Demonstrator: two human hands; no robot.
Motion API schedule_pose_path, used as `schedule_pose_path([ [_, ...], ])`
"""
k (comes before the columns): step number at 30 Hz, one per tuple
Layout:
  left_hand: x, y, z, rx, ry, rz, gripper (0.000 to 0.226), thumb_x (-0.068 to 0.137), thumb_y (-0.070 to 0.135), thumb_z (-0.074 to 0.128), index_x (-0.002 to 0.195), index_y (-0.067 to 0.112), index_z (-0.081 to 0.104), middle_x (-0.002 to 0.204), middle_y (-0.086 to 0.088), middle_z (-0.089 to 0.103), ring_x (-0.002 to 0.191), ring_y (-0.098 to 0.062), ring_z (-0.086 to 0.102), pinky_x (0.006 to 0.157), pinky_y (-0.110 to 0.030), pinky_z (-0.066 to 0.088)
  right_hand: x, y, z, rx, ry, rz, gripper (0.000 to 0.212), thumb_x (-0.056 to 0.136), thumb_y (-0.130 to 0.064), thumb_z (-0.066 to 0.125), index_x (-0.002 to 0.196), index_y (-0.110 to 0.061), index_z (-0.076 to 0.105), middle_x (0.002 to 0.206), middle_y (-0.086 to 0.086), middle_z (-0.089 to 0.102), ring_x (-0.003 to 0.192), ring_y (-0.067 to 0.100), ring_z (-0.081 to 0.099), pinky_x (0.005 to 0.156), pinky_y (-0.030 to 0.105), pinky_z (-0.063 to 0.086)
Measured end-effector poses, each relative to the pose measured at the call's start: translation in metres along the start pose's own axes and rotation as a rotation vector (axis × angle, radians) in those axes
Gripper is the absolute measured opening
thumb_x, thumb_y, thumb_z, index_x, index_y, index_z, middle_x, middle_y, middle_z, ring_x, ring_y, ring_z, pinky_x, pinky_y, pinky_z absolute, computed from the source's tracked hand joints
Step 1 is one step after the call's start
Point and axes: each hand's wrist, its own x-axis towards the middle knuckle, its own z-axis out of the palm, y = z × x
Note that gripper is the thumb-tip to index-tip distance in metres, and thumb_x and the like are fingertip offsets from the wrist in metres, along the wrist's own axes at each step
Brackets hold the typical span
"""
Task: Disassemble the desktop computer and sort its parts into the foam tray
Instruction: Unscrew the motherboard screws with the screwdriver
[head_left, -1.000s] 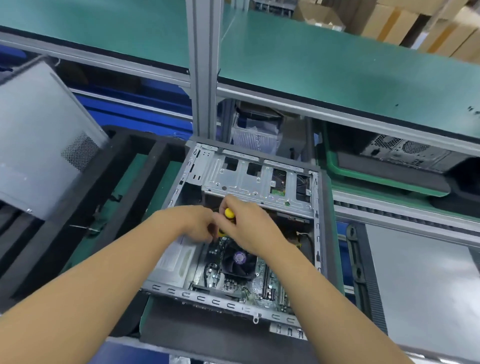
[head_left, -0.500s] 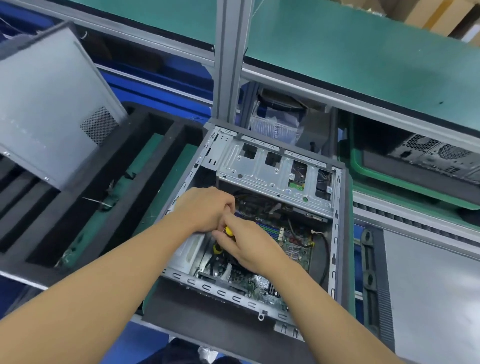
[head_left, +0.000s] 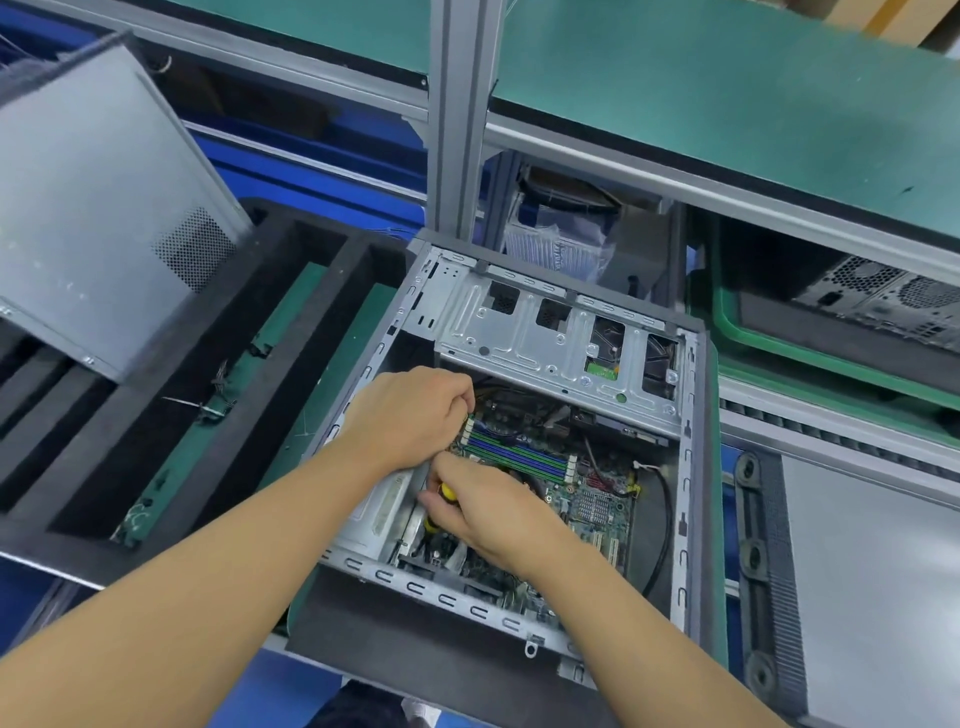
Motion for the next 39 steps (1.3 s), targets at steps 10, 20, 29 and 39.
schedule_pose_path([
  [10, -0.001, 0.004, -0.003, 0.021, -0.004, -0.002, 0.028, 0.091, 0.031, 0.037, 0.088, 0.033, 0.065, 0.086, 0.015, 0.068, 0.065, -0.008, 0.057, 0.052, -0.026, 0.037, -0.005, -0.012, 0.000, -0.026, 0.008, 0.031, 0.033, 0.104, -0.043, 0.040, 0.098, -0.012, 0.044, 0.090, 0.003, 0.053, 0.077, 0.026, 0.051, 0.069, 0.044, 0.046],
  [20, -0.001, 0.002, 0.001, 0.034, 0.017, 0.005, 0.029, 0.089, 0.032, 0.035, 0.085, 0.032, 0.063, 0.082, 0.013, 0.067, 0.061, -0.007, 0.056, 0.048, -0.023, 0.033, -0.008, -0.011, 0.001, 0.009, 0.019, 0.062, 0.029, 0.104, -0.040, 0.040, 0.100, -0.012, 0.046, 0.093, 0.004, 0.058, 0.079, 0.025, 0.053, 0.070, 0.039, 0.043],
  [29, 0.000, 0.000, 0.003, 0.043, 0.026, 0.019, 0.029, 0.088, 0.032, 0.034, 0.081, 0.031, 0.062, 0.080, 0.013, 0.067, 0.063, -0.009, 0.058, 0.050, -0.025, 0.040, -0.008, -0.009, 0.002, 0.031, 0.033, 0.081, 0.025, 0.104, -0.041, 0.039, 0.100, -0.017, 0.044, 0.093, 0.001, 0.059, 0.079, 0.023, 0.054, 0.069, 0.038, 0.043],
  [39, 0.000, 0.000, 0.003, 0.048, 0.031, 0.018, 0.028, 0.089, 0.032, 0.037, 0.081, 0.031, 0.063, 0.079, 0.012, 0.066, 0.060, -0.008, 0.057, 0.048, -0.023, 0.037, -0.007, -0.007, 0.004, 0.016, 0.043, 0.056, 0.025, 0.103, -0.043, 0.039, 0.097, -0.018, 0.042, 0.088, 0.000, 0.057, 0.076, 0.022, 0.052, 0.068, 0.040, 0.045],
])
